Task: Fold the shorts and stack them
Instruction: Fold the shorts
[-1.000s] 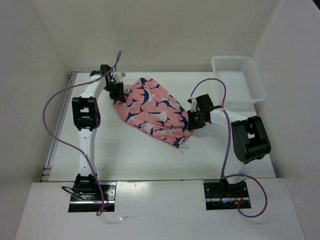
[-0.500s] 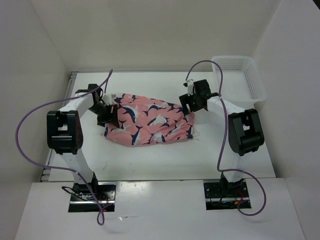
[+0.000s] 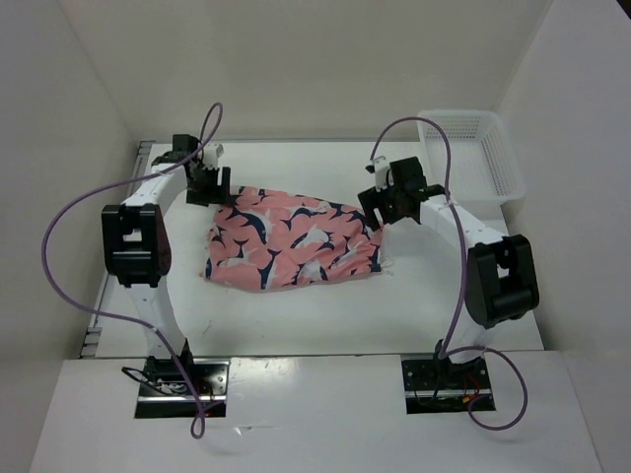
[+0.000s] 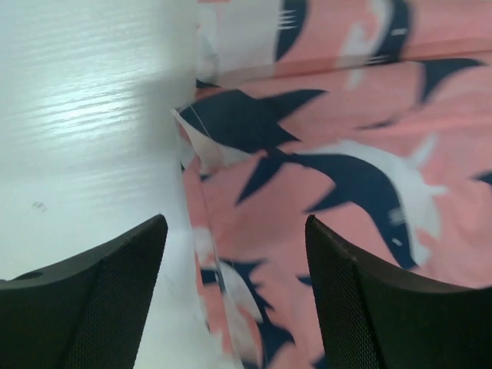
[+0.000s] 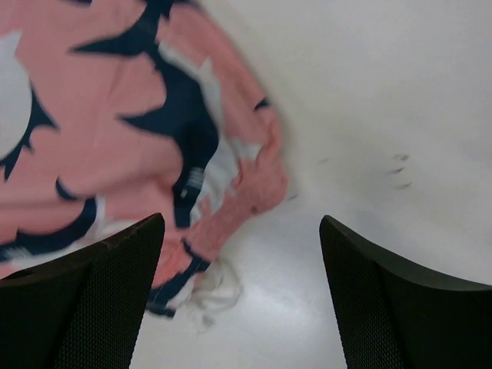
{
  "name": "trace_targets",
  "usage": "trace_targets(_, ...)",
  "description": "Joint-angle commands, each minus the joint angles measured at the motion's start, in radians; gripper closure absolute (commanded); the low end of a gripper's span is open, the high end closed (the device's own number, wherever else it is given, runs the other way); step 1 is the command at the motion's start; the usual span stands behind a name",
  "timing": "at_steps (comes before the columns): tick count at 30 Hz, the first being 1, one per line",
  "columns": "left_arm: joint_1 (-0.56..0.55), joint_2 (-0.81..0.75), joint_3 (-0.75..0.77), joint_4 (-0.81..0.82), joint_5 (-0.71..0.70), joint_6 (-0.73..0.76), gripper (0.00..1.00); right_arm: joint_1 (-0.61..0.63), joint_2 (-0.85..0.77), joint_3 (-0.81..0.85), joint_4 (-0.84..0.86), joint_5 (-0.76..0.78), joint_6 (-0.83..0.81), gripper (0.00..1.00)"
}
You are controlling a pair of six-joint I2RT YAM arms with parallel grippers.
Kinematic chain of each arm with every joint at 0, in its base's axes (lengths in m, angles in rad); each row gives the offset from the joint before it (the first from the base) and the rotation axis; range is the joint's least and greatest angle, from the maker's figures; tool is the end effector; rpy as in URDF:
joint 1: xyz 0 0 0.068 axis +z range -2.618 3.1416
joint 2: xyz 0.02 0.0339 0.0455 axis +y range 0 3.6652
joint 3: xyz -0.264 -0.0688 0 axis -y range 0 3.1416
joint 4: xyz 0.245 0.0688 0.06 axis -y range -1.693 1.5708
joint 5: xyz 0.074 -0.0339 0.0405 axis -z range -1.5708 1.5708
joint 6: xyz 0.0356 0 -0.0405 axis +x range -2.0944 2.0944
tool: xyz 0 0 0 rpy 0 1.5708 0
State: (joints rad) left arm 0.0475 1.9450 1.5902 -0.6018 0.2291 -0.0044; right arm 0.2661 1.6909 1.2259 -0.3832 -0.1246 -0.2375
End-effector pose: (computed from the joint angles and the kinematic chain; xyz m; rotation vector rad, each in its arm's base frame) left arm 0.4296 0.0123 0.2416 0.0264 2.5120 -0.2716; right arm 0.3556 0.1015 0.2374 -0.6571 2.3257 0.1638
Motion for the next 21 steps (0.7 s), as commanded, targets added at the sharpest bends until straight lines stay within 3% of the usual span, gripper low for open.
trace_targets(1,0.005,0.138,0.052,0.037,-0.065,0.004,0.2,0.007,-0.117,-0.096,-0.078,-0.075,0.017,0.13)
trace_targets(8,0.005,0.198,0.1,0.028,0.009,0.004,0.25,0.007,-0.119,-0.147,-0.091,-0.196,0.058,0.13)
trace_targets(10,-0.005,0.198,0.1,0.039,0.022,0.004,0.34,0.007,-0.109,-0.147,-0.079,-0.196,0.058,0.13)
trace_targets(15,-0.026,0.178,0.1,0.076,0.022,0.004,0.4,0.007,-0.076,-0.157,-0.056,-0.176,0.067,0.15)
trace_targets(21,-0.035,0.167,0.1,0.086,0.004,0.004,0.57,0.007,-0.076,-0.175,-0.046,-0.148,0.076,0.18)
